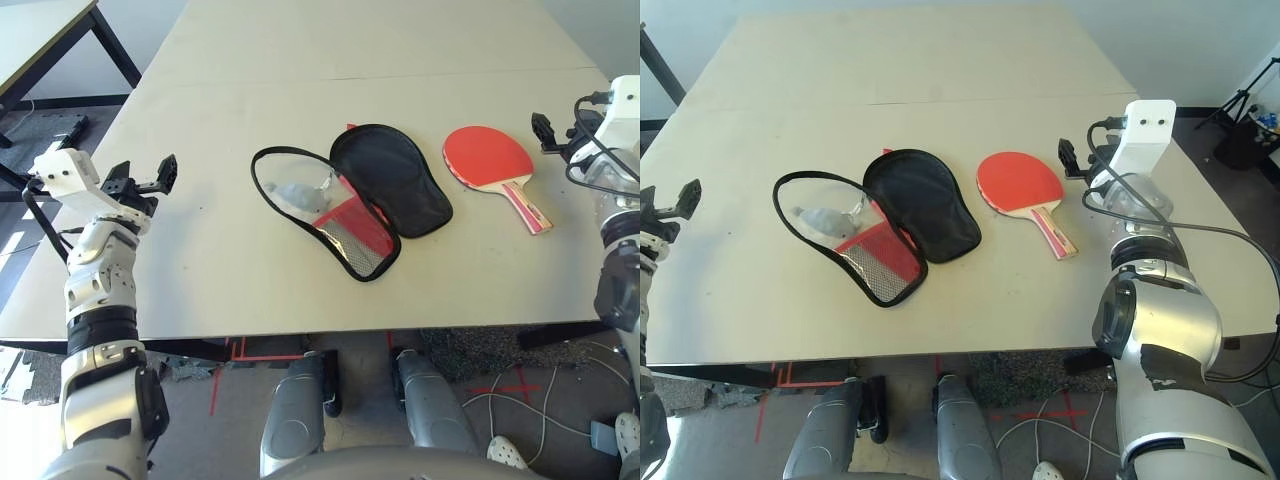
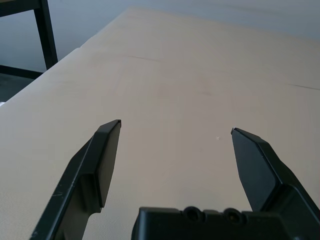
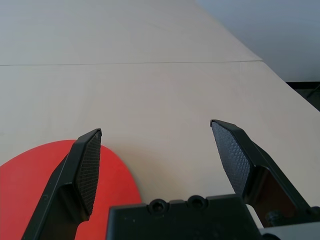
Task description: Store the ping-pong paddle in its case and zip it.
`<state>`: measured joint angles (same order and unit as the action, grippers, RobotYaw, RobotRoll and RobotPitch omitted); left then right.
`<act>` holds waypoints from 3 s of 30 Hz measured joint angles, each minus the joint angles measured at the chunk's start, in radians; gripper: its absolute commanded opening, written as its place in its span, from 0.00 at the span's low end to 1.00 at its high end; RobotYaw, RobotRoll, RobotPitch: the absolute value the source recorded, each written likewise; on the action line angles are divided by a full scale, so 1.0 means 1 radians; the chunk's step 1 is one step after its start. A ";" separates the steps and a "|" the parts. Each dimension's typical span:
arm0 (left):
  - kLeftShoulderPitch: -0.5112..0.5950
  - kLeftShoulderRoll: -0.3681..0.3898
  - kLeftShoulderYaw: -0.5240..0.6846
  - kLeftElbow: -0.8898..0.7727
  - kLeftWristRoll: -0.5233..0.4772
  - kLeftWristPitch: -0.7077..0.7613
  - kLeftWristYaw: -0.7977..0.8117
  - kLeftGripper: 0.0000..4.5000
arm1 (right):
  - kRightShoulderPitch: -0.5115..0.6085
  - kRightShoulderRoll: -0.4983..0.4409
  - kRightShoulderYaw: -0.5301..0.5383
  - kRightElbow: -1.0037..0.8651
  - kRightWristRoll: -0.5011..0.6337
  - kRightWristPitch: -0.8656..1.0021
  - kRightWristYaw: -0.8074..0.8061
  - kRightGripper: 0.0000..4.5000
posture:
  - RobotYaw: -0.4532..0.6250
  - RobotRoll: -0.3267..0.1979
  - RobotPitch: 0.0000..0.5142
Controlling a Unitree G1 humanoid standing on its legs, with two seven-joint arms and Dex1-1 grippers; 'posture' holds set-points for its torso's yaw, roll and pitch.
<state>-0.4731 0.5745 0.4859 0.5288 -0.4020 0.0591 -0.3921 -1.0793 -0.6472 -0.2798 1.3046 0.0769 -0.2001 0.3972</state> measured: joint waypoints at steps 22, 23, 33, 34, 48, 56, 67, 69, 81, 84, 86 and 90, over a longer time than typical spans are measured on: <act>-0.097 0.088 -0.196 -0.500 -0.085 0.358 -0.141 1.00 | 0.007 -0.015 -0.015 -0.001 0.006 0.060 0.050 1.00 | 0.51 0.62 0.38; -0.098 0.091 -0.213 -0.526 -0.094 0.388 -0.153 1.00 | 0.007 -0.015 -0.015 -0.001 0.007 0.067 0.055 1.00 | 0.51 0.62 0.38; -0.115 0.093 -0.325 -0.721 -0.173 0.591 -0.242 1.00 | -0.059 -0.040 0.072 -0.053 -0.054 0.301 0.047 1.00 | 0.49 0.62 0.38; -0.117 0.086 -0.336 -0.729 -0.176 0.597 -0.243 1.00 | -0.070 -0.046 0.094 -0.066 -0.064 0.357 0.078 1.00 | 0.49 0.62 0.38; -0.117 0.051 -0.377 -0.721 -0.144 0.603 -0.250 1.00 | -0.082 -0.123 0.404 -0.401 -0.208 0.857 0.478 1.00 | 0.47 0.62 0.41; -0.106 0.041 -0.388 -0.719 -0.115 0.587 -0.257 1.00 | -0.109 -0.116 0.458 -0.386 -0.246 1.064 0.504 1.00 | 0.49 0.62 0.43; -0.088 0.028 -0.395 -0.726 -0.096 0.584 -0.257 1.00 | 0.010 -0.083 0.463 -0.625 -0.231 1.309 0.489 1.00 | 0.50 0.62 0.44; -0.088 0.026 -0.395 -0.726 -0.091 0.583 -0.257 1.00 | 0.042 -0.084 0.462 -0.698 -0.218 1.359 0.486 1.00 | 0.50 0.62 0.44; -0.091 0.014 -0.412 -0.724 -0.067 0.573 -0.269 1.00 | 0.192 -0.110 0.464 -1.000 -0.109 1.560 0.439 1.00 | 0.49 0.62 0.44; -0.094 0.007 -0.418 -0.722 -0.064 0.569 -0.272 1.00 | 0.197 -0.112 0.462 -1.008 -0.089 1.558 0.419 0.96 | 0.49 0.62 0.44; -0.098 0.004 -0.421 -0.720 -0.063 0.568 -0.275 1.00 | 0.200 -0.114 0.462 -1.008 -0.081 1.553 0.407 0.88 | 0.49 0.62 0.44; -0.100 0.003 -0.422 -0.720 -0.063 0.568 -0.276 1.00 | 0.206 -0.117 0.461 -1.008 -0.070 1.531 0.384 0.60 | 0.50 0.62 0.44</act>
<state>-0.5733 0.5780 0.0640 -0.1912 -0.4647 0.6270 -0.6686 -0.8737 -0.7643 0.1814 0.2968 0.0068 1.3309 0.7807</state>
